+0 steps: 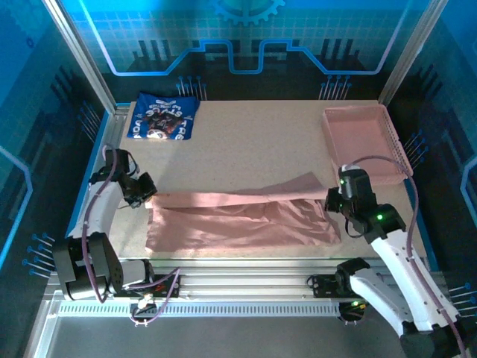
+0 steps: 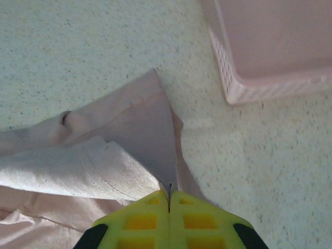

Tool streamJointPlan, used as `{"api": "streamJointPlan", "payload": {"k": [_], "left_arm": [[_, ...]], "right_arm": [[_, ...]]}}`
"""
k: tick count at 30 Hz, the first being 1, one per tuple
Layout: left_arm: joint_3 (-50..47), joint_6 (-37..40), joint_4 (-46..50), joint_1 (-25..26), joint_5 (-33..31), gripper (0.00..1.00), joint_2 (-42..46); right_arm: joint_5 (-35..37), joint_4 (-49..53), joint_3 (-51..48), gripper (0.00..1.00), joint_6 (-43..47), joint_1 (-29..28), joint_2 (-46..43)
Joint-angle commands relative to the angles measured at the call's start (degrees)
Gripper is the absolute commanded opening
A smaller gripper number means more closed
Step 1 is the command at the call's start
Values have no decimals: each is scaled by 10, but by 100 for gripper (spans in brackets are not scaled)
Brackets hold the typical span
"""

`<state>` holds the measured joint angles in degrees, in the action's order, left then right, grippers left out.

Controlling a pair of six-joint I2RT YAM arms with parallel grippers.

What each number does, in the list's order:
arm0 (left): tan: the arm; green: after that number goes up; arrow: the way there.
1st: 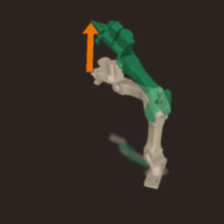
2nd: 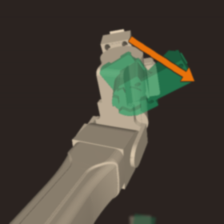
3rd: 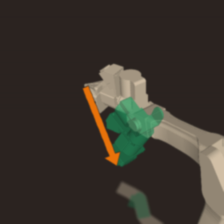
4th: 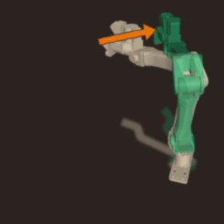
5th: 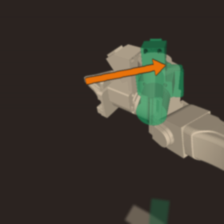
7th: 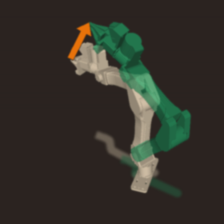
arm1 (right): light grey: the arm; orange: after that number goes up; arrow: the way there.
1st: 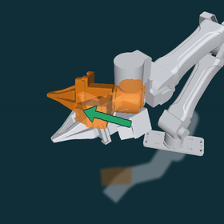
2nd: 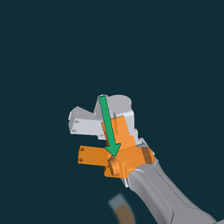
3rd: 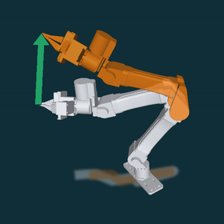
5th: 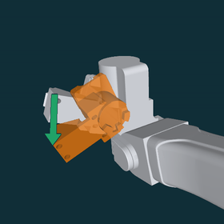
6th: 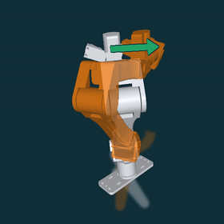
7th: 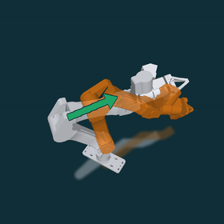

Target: Fold and stack the t-shirts

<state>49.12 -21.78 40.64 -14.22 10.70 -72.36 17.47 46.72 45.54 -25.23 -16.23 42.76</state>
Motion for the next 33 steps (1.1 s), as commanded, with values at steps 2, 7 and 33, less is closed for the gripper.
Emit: {"api": "streamJointPlan", "payload": {"k": [2,7,33], "left_arm": [[-28,-22,33,-7,-28,0,28],[-48,-40,34,-7,-55,0,33],[-27,-120,-14,10,-49,72,55]], "right_arm": [[-33,44,-21,0,-59,11,-17],[-51,67,-36,0,-110,12,-12],[-13,76,-66,59,-220,-66,16]]}}
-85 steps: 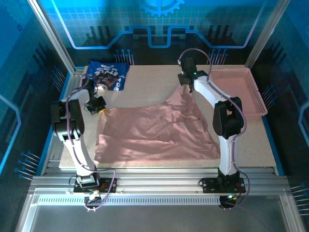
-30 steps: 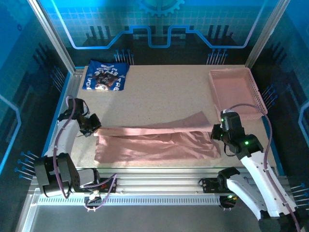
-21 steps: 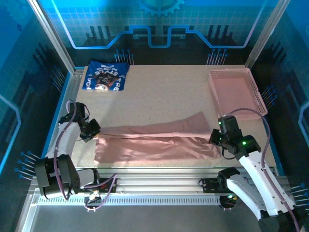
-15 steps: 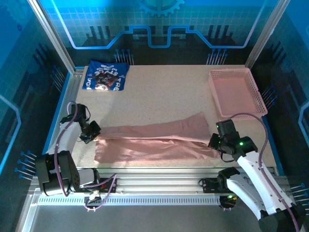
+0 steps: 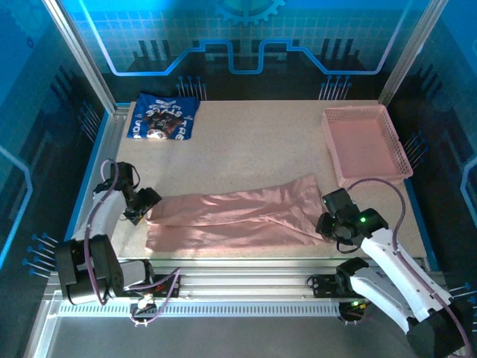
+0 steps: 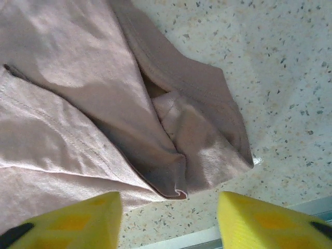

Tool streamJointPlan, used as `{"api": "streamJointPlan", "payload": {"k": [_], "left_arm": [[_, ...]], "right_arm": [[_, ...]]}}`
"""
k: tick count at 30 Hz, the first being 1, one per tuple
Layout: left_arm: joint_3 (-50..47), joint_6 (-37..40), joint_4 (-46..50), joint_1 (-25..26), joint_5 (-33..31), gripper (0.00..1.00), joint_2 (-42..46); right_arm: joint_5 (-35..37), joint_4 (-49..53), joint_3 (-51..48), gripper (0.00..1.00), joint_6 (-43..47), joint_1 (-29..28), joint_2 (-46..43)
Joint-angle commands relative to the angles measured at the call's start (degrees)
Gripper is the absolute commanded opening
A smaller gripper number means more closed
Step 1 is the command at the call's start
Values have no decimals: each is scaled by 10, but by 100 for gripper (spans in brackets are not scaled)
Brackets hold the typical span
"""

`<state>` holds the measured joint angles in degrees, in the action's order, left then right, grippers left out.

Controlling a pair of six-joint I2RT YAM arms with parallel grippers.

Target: Fold and stack the t-shirts

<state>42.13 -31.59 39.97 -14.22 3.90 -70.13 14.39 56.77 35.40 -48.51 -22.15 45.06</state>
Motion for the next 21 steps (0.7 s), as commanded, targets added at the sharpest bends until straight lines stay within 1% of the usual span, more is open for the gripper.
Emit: {"api": "streamJointPlan", "payload": {"k": [1,2,4,7,8,10,12,17,21], "left_arm": [[58,-24,-11,23,19,74,38],[73,-25,-13,39,20,76,39],[98,-24,-28,76,24,78,36],[121,-13,-67,162,26,80,24],[122,-10,-83,185,37,80,16],[111,-15,-118,217,70,81,4],[101,-18,-138,248,76,81,-1],[95,8,-138,310,53,82,15],[96,32,-120,346,28,87,47]], "right_arm": [[6,-53,41,63,29,-7,-3],[-14,-87,43,66,51,-7,7],[-47,-129,54,67,90,-7,45],[-98,-162,81,68,153,-7,137],[-111,-168,89,67,174,-7,173],[-133,-177,104,63,208,-7,230],[-149,-204,103,61,230,-8,263],[-146,-254,90,59,255,2,302],[-166,-280,99,57,274,10,345]]}}
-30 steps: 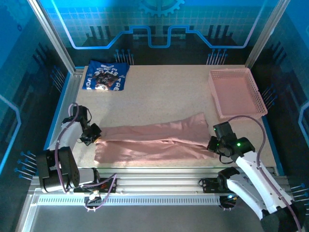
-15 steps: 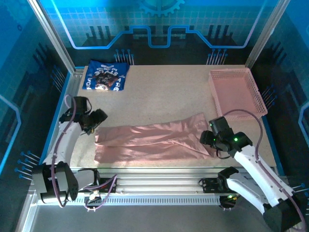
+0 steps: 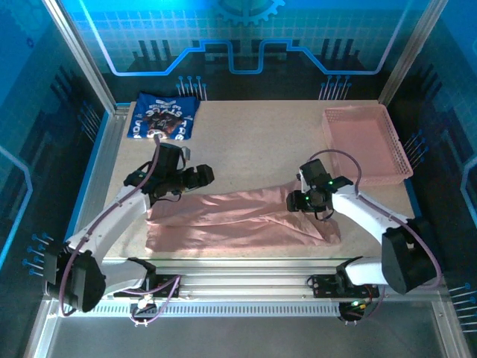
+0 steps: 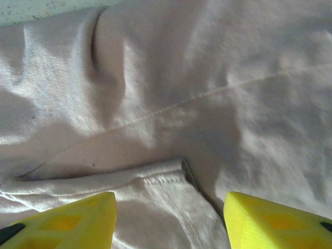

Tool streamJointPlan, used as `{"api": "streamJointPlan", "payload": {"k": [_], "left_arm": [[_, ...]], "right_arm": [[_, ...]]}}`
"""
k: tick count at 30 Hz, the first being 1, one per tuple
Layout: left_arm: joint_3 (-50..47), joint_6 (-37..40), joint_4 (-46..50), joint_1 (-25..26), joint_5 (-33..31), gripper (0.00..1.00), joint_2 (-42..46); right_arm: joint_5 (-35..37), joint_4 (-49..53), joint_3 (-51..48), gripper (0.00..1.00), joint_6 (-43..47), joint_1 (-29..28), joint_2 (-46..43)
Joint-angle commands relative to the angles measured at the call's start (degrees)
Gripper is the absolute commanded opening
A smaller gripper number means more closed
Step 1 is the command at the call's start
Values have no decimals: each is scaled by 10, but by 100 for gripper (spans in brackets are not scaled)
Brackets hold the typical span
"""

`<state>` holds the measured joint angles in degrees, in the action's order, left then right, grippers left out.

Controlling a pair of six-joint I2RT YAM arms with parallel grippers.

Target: Fold and stack the t-shirts

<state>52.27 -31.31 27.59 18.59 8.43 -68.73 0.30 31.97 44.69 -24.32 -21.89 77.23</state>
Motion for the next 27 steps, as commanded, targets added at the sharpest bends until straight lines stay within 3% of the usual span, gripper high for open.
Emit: {"api": "streamJointPlan", "payload": {"k": [1,8,16,23,27], "left_arm": [[-4,34,9,24,-24,87,42],[27,65,77,43,-67,91,84],[51,87,123,42,-100,91,113],[41,88,116,42,-103,92,114],[30,82,103,42,-104,92,110]], "right_arm": [[-32,-35,11,56,37,7,34],[-36,-31,23,48,40,10,85],[-39,10,50,14,55,-7,67],[-65,50,30,9,50,-35,-1],[-89,43,7,8,27,-81,-36]]}}
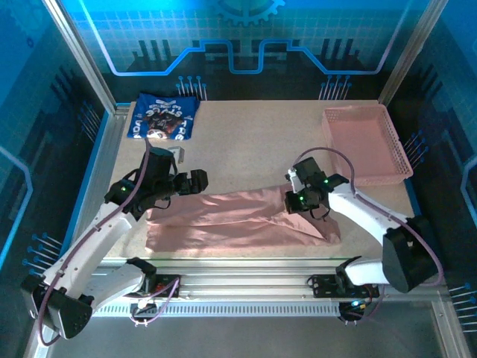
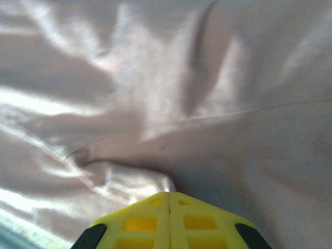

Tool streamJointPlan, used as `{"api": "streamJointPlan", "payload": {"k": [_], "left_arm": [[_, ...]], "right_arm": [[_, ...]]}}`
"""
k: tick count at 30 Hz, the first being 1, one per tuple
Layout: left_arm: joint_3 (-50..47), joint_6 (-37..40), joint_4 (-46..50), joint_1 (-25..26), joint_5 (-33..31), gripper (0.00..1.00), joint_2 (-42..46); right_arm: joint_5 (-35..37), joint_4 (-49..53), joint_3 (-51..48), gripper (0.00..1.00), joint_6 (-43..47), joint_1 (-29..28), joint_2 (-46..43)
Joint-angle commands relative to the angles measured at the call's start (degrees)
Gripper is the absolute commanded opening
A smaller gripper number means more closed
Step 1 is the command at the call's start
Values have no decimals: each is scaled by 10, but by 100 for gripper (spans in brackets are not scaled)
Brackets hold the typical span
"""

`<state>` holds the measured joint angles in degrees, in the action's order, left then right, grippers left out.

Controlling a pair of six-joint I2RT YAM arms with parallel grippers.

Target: Fold and stack the t-shirts

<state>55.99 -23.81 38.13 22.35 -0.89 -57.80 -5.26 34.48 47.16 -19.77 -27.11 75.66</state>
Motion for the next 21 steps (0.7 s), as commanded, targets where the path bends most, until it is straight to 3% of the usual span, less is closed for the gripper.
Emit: {"api": "streamJointPlan", "payload": {"k": [1,8,14,17,19,21], "left_arm": [[-10,6,-6,4,-10,92,-2],[-32,-4,-17,4,-13,92,-12],[-45,-15,-20,4,-13,92,-15],[-48,-16,-22,4,-13,92,-17],[-52,-18,-24,4,-13,92,-17],[-54,-20,-27,4,-13,92,-19]], "right_arm": [[-44,12,-24,8,-30,-38,-27],[-71,6,-54,9,-98,-121,-36],[-49,23,-85,17,-157,-161,-60],[-24,44,-88,31,-173,-162,-99],[-5,55,-86,47,-174,-161,-126],[21,70,-81,51,-177,-155,-149]]}}
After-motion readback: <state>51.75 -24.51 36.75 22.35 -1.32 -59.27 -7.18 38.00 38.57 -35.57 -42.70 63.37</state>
